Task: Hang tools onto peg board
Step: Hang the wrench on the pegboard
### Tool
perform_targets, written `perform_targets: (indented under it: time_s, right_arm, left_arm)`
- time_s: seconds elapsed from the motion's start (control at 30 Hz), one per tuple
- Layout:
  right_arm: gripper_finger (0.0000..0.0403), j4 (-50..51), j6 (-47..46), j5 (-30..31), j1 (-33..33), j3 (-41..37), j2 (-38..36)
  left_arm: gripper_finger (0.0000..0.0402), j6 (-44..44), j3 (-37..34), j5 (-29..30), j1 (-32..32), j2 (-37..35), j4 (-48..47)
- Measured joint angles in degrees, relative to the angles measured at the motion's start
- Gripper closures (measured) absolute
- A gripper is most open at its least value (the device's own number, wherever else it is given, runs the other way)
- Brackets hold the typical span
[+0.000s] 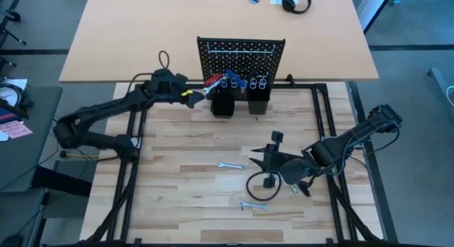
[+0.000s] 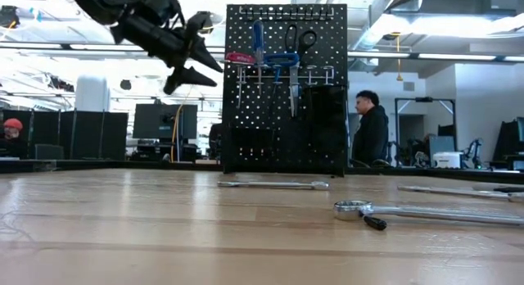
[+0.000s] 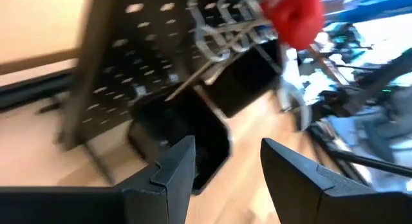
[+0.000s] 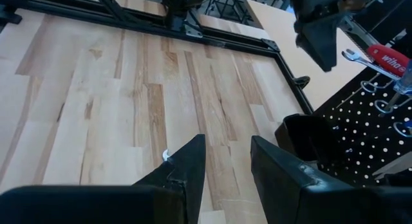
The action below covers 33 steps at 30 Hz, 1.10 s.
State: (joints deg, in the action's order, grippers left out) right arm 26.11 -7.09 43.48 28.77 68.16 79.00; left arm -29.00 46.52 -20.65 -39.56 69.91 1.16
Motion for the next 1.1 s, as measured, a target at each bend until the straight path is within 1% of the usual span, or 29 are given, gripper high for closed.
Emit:
perform_targets:
  time_s: [0.1, 0.17, 0.4, 0.73, 1.1]
  right_arm:
    - [0.0271, 0.03, 0.02, 0.0, 0.01, 0.0, 0.0]
    - [0.0271, 0.02, 0.01, 0.0, 0.11, 0.0, 0.0]
    - [0.0271, 0.04, 0.02, 0.01, 0.09, 0.0, 0.0]
    - [0.0271, 0.04, 0.04, 0.02, 0.09, 0.0, 0.0]
    - [0.0271, 0.04, 0.07, 0.04, 0.07, 0.0, 0.0]
  left_arm:
    - [0.0233, -0.93, 0.11, -3.53, -0.48, 0.65, 2.18]
    - [0.0233, -1.17, 0.13, -3.78, -0.52, 0.58, 3.66]
    - [0.0233, -3.85, 0.22, -3.78, -1.85, 0.55, 8.58]
    - [0.0233, -3.36, 0.22, -3.77, -1.81, 0.59, 9.11]
    - [0.0233, -4.1, 0.22, -2.19, -1.81, 0.59, 10.15]
